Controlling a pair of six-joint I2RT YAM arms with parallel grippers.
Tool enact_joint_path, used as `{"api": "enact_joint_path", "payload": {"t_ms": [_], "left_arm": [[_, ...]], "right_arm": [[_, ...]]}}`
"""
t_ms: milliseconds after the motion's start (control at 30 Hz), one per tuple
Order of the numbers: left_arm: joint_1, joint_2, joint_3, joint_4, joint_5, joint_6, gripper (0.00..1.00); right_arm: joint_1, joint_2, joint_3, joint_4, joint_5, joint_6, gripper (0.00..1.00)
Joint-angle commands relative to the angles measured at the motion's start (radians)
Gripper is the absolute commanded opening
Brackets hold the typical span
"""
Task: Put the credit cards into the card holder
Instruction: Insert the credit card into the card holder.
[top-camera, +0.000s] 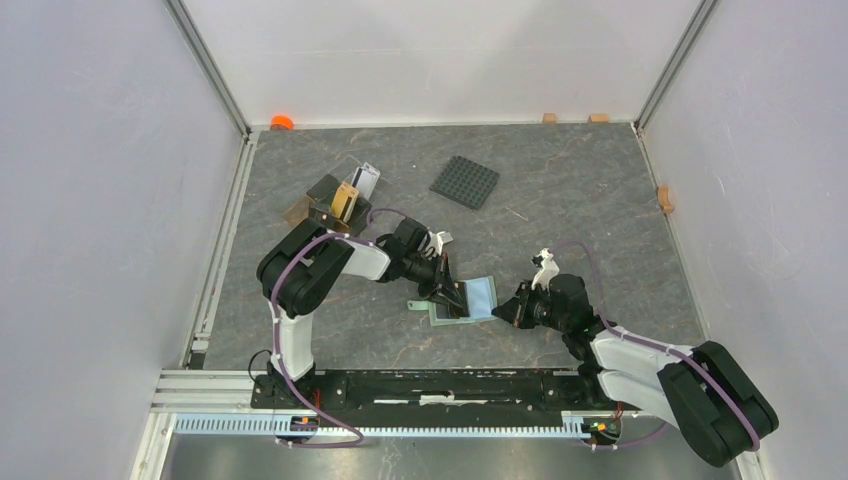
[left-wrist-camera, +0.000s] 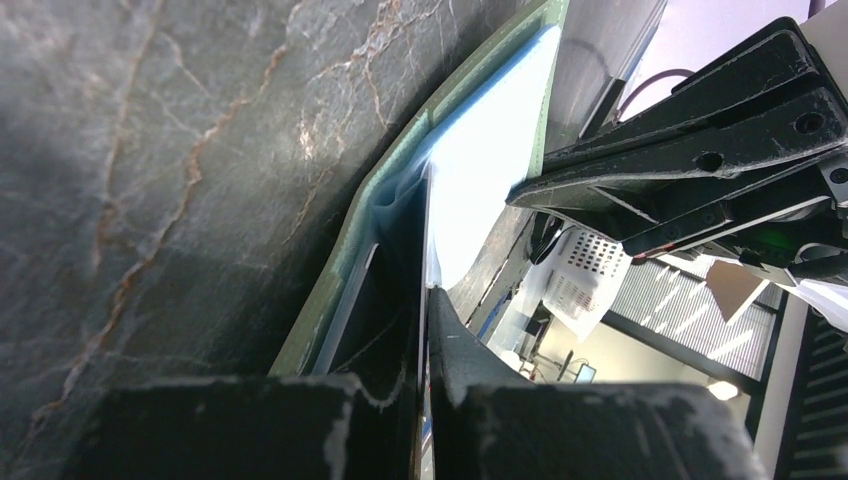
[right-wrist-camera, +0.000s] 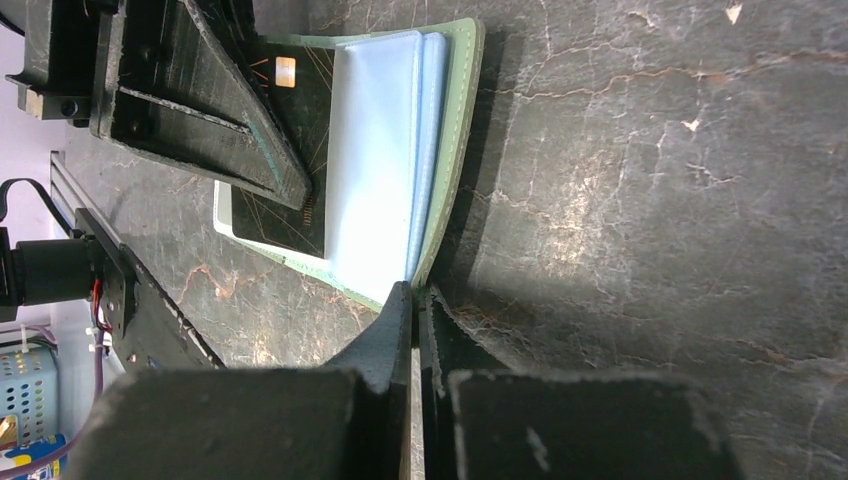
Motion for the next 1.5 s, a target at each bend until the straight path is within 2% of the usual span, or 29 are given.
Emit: {"api": "enact_joint_path", "payload": {"t_ms": [0,233,433,600,833,1267,1367,1467], "left_arm": [[0.012,0.044,-0.006,0.034,-0.126,0.016,0.06],[0.01,0.035,-0.03,0.061,-0.118,-0.004,0.12],[0.004,0.021,-0.019,0.005,-0.157,0.02,0.16],[-0.006,0.01,0.001,-0.042,-0.173,0.036,0.32],[-0.006,-0.065,0.059,-0.244,-0.288,0.143,0.49],[-0.009,-0.165,0.12,-0.444,-0.409,0.241,0.67],[-0.009,-0.181,0.13,-0.484,-0.409,0.262,0.68],[-0.009,-0.188,0.12,-0.493,-0.385,0.253,0.65]], "right_arm": [[0.01,-0.006,-0.01,-0.04,-0.044,-0.003,0.0],[0.01,0.0,-0.002,-0.034,-0.048,-0.003,0.0],[0.01,-0.01,-0.03,0.048,-0.071,0.037,0.0],[0.01,-0.036,-0.036,0.041,-0.046,0.05,0.0],[0.01,-0.104,-0.036,-0.047,0.026,0.027,0.0],[0.009,-0.103,-0.036,-0.05,0.024,0.019,0.0],[0.01,-0.109,-0.036,-0.052,0.022,0.017,0.0],[0.01,-0.109,-0.036,-0.052,0.022,0.017,0.0]]}}
